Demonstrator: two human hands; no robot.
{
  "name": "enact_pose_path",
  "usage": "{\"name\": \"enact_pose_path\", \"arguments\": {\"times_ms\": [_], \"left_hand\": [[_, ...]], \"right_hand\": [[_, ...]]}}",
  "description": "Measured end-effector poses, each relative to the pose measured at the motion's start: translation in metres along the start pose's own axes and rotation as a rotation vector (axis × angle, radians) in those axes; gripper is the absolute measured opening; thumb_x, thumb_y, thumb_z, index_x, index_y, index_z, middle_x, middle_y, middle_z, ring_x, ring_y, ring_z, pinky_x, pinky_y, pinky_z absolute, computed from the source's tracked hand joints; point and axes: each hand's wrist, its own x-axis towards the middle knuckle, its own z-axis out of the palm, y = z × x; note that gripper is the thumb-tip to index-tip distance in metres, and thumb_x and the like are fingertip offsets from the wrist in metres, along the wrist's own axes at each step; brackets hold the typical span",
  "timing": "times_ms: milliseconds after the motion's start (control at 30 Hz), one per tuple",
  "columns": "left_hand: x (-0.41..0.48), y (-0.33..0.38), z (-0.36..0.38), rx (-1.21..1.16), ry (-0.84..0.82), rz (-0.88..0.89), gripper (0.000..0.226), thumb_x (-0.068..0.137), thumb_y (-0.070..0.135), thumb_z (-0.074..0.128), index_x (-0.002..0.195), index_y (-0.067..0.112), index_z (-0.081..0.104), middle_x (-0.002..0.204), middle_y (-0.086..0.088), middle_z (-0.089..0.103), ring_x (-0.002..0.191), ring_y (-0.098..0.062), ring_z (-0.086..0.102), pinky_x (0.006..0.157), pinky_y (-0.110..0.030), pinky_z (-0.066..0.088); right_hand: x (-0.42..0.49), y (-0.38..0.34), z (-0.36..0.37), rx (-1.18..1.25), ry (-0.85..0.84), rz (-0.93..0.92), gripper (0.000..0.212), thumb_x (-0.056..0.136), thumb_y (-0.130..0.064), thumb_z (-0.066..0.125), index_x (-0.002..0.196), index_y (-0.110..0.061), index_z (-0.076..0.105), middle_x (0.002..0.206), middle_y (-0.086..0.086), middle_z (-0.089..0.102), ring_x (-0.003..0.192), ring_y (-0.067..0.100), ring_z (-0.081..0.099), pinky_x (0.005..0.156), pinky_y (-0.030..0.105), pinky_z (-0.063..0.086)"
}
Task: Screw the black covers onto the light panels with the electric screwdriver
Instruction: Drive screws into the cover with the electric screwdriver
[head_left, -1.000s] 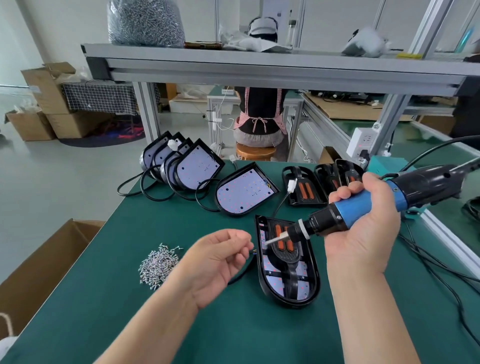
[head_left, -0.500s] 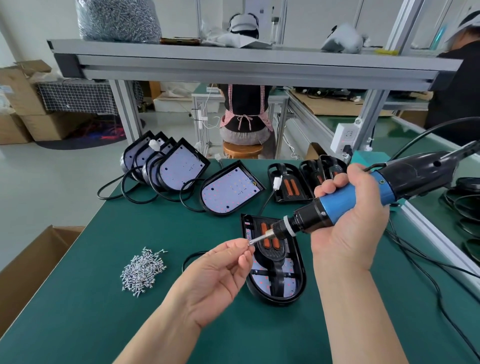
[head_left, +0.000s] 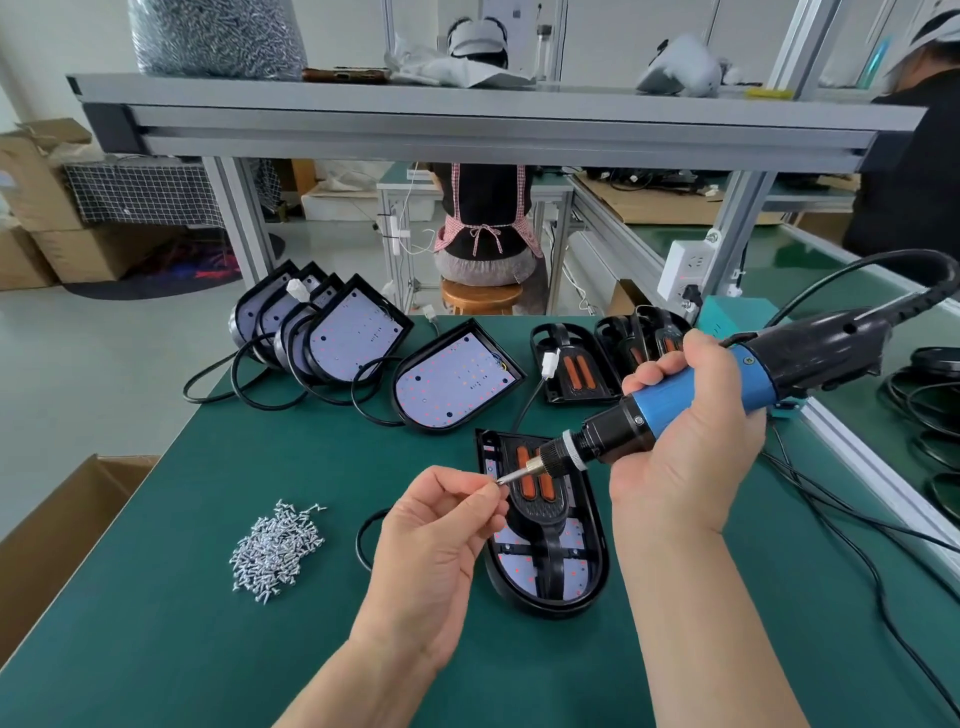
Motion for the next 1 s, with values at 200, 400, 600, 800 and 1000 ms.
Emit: {"name": "enact_pose_path", "arguments": {"times_ms": [200, 400, 600, 800, 1000], "left_hand": [[0.005, -0.003, -0.003, 0.147, -0.001, 0.117, 0.013, 0.074, 0.006, 0.071, 0.070, 0.019, 0.073, 0.076, -0.010, 0.068, 0.068, -0.015, 0.062, 0.067, -0.020, 0.054], [0.017, -0.006, -0.007, 0.249, -0.002, 0.186, 0.030, 0.084, -0.006, 0.066, 0.071, 0.020, 0.073, 0.075, -0.010, 0.070, 0.067, -0.015, 0.062, 0.067, -0.020, 0.054], [0.025, -0.006, -0.012, 0.322, -0.107, 0.173, 0.033, 0.078, 0.000, 0.077, 0.099, 0.025, 0.073, 0.092, -0.013, 0.074, 0.085, -0.022, 0.069, 0.081, -0.024, 0.056], [0.048, -0.008, -0.018, 0.870, 0.118, 0.135, 0.074, 0.059, 0.054, 0.077, 0.127, 0.036, 0.051, 0.109, 0.008, 0.058, 0.099, -0.003, 0.055, 0.077, -0.018, 0.042], [0.077, -0.020, 0.001, 1.327, 0.087, -0.057, 0.084, 0.070, 0.067, 0.073, 0.129, 0.016, 0.040, 0.105, 0.009, 0.051, 0.097, -0.016, 0.051, 0.082, -0.032, 0.046]], "right_hand": [[0.006, 0.014, -0.010, -0.034, -0.027, 0.000, 0.013, 0.091, -0.004, 0.066, 0.090, -0.010, 0.054, 0.059, -0.003, 0.054, 0.051, 0.013, 0.054, 0.053, 0.026, 0.048], [0.012, 0.024, -0.006, -0.035, -0.049, -0.003, 0.015, 0.090, -0.004, 0.066, 0.092, -0.010, 0.053, 0.059, -0.003, 0.054, 0.051, 0.014, 0.053, 0.053, 0.026, 0.049], [0.023, 0.026, -0.004, -0.041, -0.085, -0.005, 0.014, 0.090, -0.005, 0.065, 0.090, -0.010, 0.052, 0.062, -0.002, 0.053, 0.052, 0.015, 0.053, 0.055, 0.027, 0.049], [0.051, 0.029, 0.010, -0.045, -0.139, -0.079, 0.015, 0.087, 0.000, 0.064, 0.090, -0.007, 0.051, 0.061, 0.000, 0.052, 0.051, 0.016, 0.051, 0.055, 0.029, 0.047], [0.066, 0.052, 0.031, -0.210, -0.319, -0.122, 0.016, 0.083, -0.002, 0.067, 0.087, -0.011, 0.055, 0.061, 0.001, 0.055, 0.050, 0.017, 0.053, 0.053, 0.029, 0.050]]}}
